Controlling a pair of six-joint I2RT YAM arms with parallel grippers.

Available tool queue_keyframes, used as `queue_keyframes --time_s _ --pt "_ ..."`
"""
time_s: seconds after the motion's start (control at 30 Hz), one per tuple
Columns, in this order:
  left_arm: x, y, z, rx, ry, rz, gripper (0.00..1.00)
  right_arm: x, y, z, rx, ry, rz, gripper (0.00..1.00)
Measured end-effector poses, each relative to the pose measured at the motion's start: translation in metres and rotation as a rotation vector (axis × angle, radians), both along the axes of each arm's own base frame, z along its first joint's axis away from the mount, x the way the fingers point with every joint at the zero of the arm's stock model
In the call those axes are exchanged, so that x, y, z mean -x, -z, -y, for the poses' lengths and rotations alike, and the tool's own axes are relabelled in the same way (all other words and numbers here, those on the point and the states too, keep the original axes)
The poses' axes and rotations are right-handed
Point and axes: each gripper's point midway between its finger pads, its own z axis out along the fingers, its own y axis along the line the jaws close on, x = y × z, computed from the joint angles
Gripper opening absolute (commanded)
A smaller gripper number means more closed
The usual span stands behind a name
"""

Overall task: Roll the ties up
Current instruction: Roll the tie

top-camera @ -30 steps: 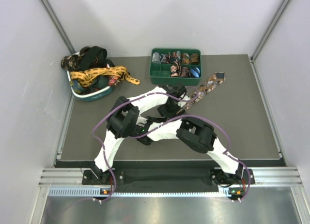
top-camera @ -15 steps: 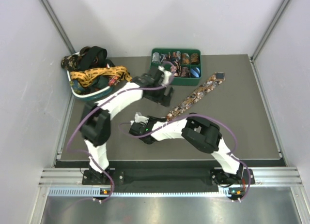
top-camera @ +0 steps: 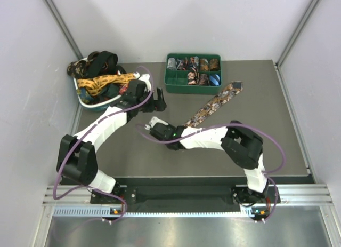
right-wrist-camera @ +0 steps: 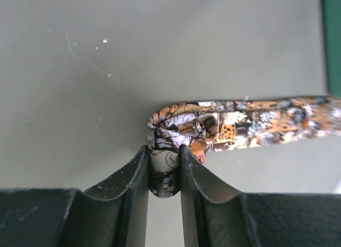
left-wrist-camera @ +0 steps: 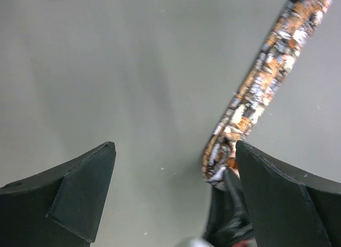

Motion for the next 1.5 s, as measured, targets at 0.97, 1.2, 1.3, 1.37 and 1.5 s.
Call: queue_keyframes --time_s 0.97,1.2,1.3,1.37,1.5 --pt "0.025 0.049 -0.035 0.07 -0.091 -0.052 0.99 -0.007 -0.011 0.006 -0.68 0.036 -0.543 0.12" --pt "0.032 0.049 -0.022 0.104 0.005 -0.036 0.98 -0.013 -0.019 0.012 -0.843 0.027 -0.669 0.11" --pt "0.039 0.053 -0.014 0.12 0.062 -0.032 0.99 -0.016 -0.023 0.01 -0.912 0.014 -0.719 0.11" --pt "0.043 0.055 -0.005 0.128 0.104 -0.022 0.99 -0.018 -0.023 0.01 -0.957 0.009 -0.76 0.11" --pt "0.052 0.055 0.021 0.112 0.208 0.023 0.99 -0.02 -0.017 0.019 -1.021 0.028 -0.829 0.12"
